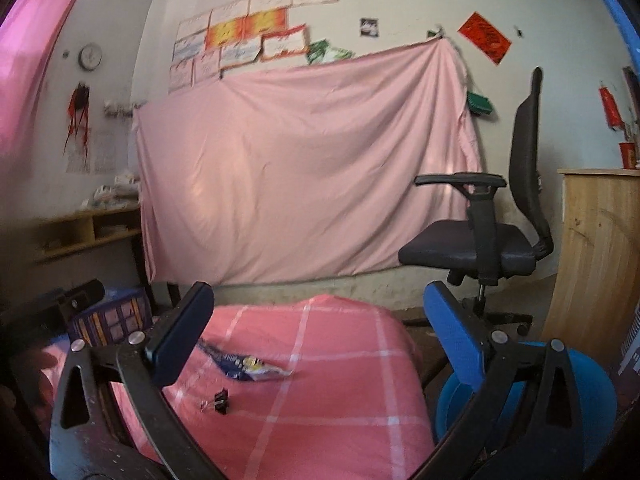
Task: Collect trash
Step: 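Bring both open tools back over the bedspread toward the wrapper and clip, then grasp the blue snack wrapper with the left tool while the right tool grasps the black binder clip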
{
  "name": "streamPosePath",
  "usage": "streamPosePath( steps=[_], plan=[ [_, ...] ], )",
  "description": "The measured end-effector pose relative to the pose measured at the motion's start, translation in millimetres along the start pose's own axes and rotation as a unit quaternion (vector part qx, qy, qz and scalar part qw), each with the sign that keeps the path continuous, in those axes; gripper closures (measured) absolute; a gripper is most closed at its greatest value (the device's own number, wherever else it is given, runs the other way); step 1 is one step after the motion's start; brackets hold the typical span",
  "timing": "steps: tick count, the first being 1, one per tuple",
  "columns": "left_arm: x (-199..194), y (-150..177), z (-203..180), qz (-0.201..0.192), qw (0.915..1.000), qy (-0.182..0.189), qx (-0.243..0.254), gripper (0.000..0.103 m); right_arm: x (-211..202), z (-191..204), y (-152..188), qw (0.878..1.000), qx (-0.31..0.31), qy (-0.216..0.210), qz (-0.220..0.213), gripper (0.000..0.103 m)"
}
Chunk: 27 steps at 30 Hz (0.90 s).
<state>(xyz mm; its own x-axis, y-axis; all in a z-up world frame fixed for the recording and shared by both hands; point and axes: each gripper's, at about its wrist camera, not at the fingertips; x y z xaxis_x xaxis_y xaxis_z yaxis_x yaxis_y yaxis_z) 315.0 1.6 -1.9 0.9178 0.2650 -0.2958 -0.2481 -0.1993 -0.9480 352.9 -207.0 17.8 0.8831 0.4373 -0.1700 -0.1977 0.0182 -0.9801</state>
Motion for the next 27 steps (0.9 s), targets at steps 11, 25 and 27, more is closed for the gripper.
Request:
streamPosePath(
  steps=[11,25,27],
  plan=[
    [17.9,16.4,13.5,0.044,0.9985,0.004,0.033,0.002,46.2,8.0,25.9,0.989,0.013,-0.048,0.141,0.000],
    [55.5,29.9,11.0,0.138,0.9886,0.004,0.061,0.003,104.0,41.5,65.3,0.946,0.018,-0.122,0.300,0.019],
    [60.1,30.7,14.0,0.148,0.9873,0.008,0.056,0.004,110.2,43.3,67.9,0.942,0.021,-0.127,0.311,0.030]
  ],
)
Point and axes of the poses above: each gripper's, at about its wrist camera, not at the fingertips, and x roughly the way its jaws point, z to its left, y to its underside, and after that the axes turned 10 degrees about -y, right-handed
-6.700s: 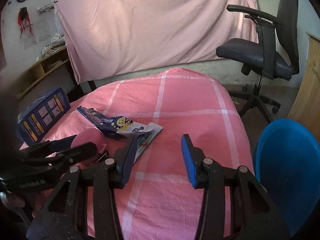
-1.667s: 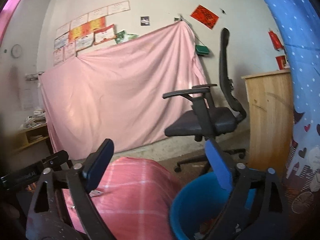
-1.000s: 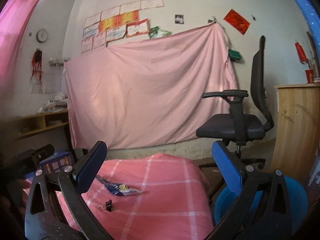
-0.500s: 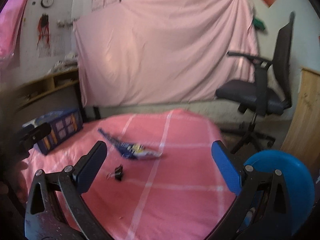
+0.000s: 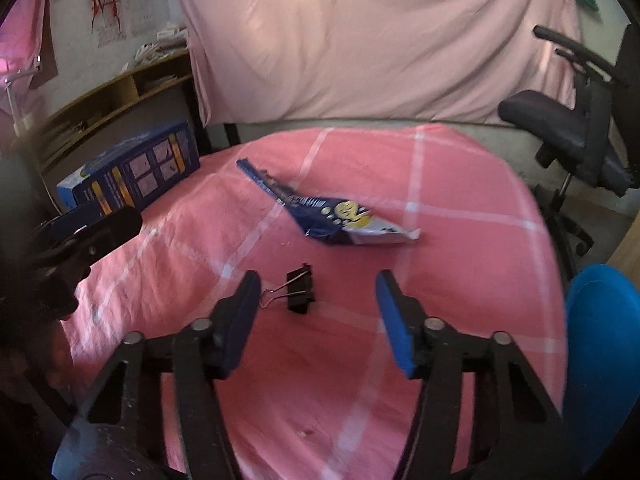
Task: Collect trash
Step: 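Grasp the blue snack wrapper with the left tool while the right tool grasps the black binder clip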
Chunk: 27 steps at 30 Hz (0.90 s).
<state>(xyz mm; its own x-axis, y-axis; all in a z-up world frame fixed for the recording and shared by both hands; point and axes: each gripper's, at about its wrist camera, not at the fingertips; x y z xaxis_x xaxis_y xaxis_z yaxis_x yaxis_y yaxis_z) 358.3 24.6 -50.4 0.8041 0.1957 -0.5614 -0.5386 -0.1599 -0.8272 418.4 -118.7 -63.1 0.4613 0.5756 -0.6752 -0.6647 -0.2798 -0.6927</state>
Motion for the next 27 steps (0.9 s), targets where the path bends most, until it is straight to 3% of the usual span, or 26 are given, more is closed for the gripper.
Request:
streamPosePath(
  steps=[1,3,6,10,20,24,27],
  plan=[
    [2.1,-0.2,0.7,0.005,1.0000,0.004,-0.003,0.005,3.2,0.2,-0.3,1.000,0.001,-0.003,0.007,0.033],
    [7.7,-1.6,2.6,0.016,0.9998,0.012,-0.006,0.008,6.5,0.7,0.2,1.000,0.001,-0.008,0.015,0.049],
    [13.0,-4.3,2.0,0.030,0.9991,0.028,-0.010,0.020,2.5,-1.4,1.4,1.000,0.006,-0.014,0.013,0.057],
    [23.0,-7.6,-3.7,0.051,0.9967,0.062,-0.014,0.030,-5.5,-11.0,4.9,1.000,0.020,-0.010,0.010,0.061],
    [53.6,-28.8,-37.3,0.096,0.9892,0.109,-0.017,0.034,-36.3,-62.4,13.6,0.995,0.092,0.027,-0.016,0.068],
    [67.7,-42.6,-47.5,0.108,0.9874,0.112,-0.030,0.041,-42.6,-69.7,13.7,0.994,0.100,0.037,-0.024,0.068],
    [80.5,-48.7,-54.0,0.128,0.9852,0.107,-0.036,0.055,-43.9,-74.4,15.3,0.993,0.114,0.027,-0.029,0.068]
  ],
)
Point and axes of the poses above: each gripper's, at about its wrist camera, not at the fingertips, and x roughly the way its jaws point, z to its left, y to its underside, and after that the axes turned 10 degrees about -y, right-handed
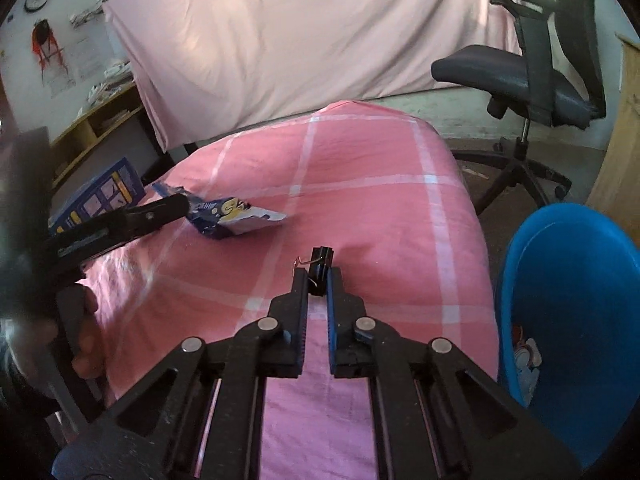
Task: Collect trash
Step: 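Grasp the blue snack wrapper with the left tool while the right tool grasps the black binder clip, then carry the wrapper and binder clip up over the blue basin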
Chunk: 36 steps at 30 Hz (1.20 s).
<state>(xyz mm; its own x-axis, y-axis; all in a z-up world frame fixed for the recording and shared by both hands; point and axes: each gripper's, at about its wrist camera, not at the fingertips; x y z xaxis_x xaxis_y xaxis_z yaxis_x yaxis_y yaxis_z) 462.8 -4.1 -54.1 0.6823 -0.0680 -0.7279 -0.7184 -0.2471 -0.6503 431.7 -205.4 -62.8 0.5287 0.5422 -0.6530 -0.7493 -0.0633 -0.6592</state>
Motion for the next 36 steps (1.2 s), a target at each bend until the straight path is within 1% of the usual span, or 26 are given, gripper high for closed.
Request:
streamPosePath(
  steps=[1,3,5,6,7,13,16,19,24,27,31,35,36],
  plan=[
    [4.3,-2.6,-0.3,0.007,1.0000,-0.002,-0.006,0.058,-0.3,-1.0,0.0,1.000,0.004,-0.004,-0.001,0.068],
    [7.3,-6.8,-0.9,0.008,0.9998,-0.003,-0.017,0.061,-1.2,-2.4,0.6,1.000,0.006,-0.006,-0.002,0.068],
    [9.4,-8.9,-2.0,0.012,0.9997,-0.001,-0.020,0.069,-1.6,-1.8,0.7,1.000,0.006,-0.003,-0.003,0.068],
    [11.3,-10.2,-5.6,0.014,0.9997,-0.002,-0.019,0.078,-2.1,-1.4,0.8,1.000,0.004,-0.001,-0.004,0.069],
    [11.6,-10.5,-6.2,0.016,0.9997,0.000,-0.016,0.083,-2.8,-0.7,0.9,1.000,0.002,0.002,-0.006,0.069],
    [-0.5,-4.6,-8.1,0.002,0.9999,0.006,-0.014,0.097,-7.8,1.7,3.7,1.000,-0.002,0.008,-0.020,0.070],
    [-9.3,-0.2,-9.4,-0.005,0.9999,0.008,-0.012,0.100,-14.0,4.8,4.6,0.999,-0.010,0.011,-0.035,0.070],
    [-24.7,3.8,-11.0,-0.022,0.9997,0.008,-0.002,0.102,-25.0,8.8,5.9,0.998,-0.022,0.013,-0.061,0.070],
    [-51.1,8.0,-24.3,-0.056,0.9980,-0.011,0.027,0.102,-45.5,13.4,9.2,0.992,-0.024,0.028,-0.117,0.070],
    [-71.5,11.1,-33.5,-0.083,0.9954,-0.021,0.043,0.102,-58.8,16.3,8.8,0.988,-0.028,0.032,-0.151,0.070],
    [-98.5,11.7,-47.8,-0.123,0.9905,-0.023,0.056,0.102,-82.4,24.0,8.3,0.976,-0.044,0.036,-0.210,0.070],
    [-119.7,13.4,-64.5,-0.162,0.9840,-0.021,0.072,0.102,-110.6,29.9,9.9,0.958,-0.062,0.038,-0.278,0.070],
    [-123.3,14.0,-70.3,-0.170,0.9822,-0.019,0.077,0.102,-115.7,30.7,10.8,0.954,-0.066,0.041,-0.289,0.070]
  ],
)
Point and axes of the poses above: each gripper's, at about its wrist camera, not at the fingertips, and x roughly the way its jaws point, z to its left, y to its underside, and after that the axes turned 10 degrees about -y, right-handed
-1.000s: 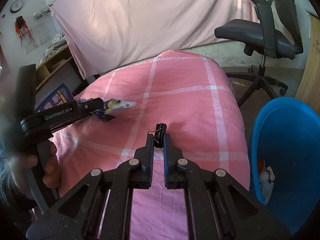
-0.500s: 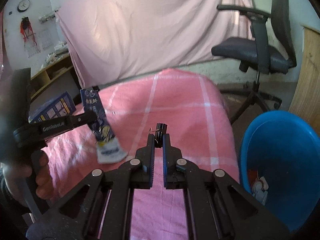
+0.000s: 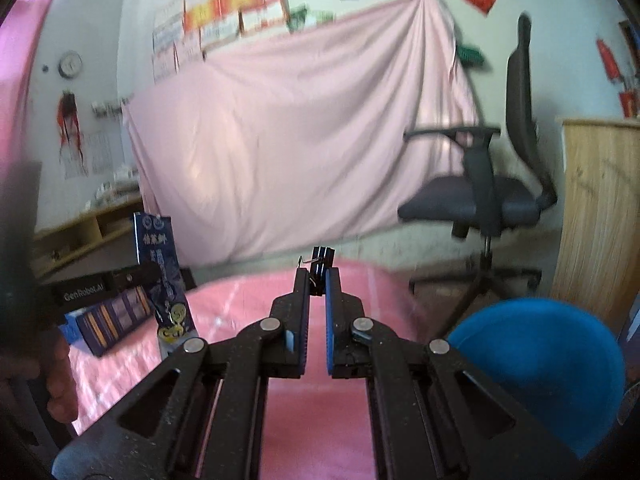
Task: Collect trash
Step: 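Carry the wrapper and binder clip up over the blue basin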
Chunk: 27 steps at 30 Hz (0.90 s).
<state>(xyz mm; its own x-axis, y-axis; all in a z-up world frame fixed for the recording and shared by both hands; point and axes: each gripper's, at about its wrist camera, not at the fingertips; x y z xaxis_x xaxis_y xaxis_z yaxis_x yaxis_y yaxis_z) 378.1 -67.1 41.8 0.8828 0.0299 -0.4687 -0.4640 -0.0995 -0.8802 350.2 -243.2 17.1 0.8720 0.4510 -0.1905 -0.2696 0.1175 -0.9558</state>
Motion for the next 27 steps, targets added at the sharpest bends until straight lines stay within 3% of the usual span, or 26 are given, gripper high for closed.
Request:
streamPosePath(
  steps=[4,12,19,27],
  plan=[
    [-14.8,-1.1,-25.8,-0.035,0.9983,0.022,0.040,0.102,-18.2,-2.4,-8.5,0.999,-0.014,0.016,-0.043,0.070],
    [-22.2,0.9,-91.5,-0.073,0.9887,0.080,0.104,0.102,-52.6,-28.0,-15.7,0.994,-0.013,0.066,-0.083,0.070],
    [-11.4,17.0,-155.2,-0.067,0.9789,0.125,0.148,0.102,-84.9,-61.1,-10.6,0.990,-0.006,0.114,-0.083,0.070],
    [3.7,44.8,-214.9,-0.035,0.9692,0.161,0.183,0.102,-107.3,-112.1,0.7,0.984,0.060,0.159,-0.058,0.070]
  ],
)
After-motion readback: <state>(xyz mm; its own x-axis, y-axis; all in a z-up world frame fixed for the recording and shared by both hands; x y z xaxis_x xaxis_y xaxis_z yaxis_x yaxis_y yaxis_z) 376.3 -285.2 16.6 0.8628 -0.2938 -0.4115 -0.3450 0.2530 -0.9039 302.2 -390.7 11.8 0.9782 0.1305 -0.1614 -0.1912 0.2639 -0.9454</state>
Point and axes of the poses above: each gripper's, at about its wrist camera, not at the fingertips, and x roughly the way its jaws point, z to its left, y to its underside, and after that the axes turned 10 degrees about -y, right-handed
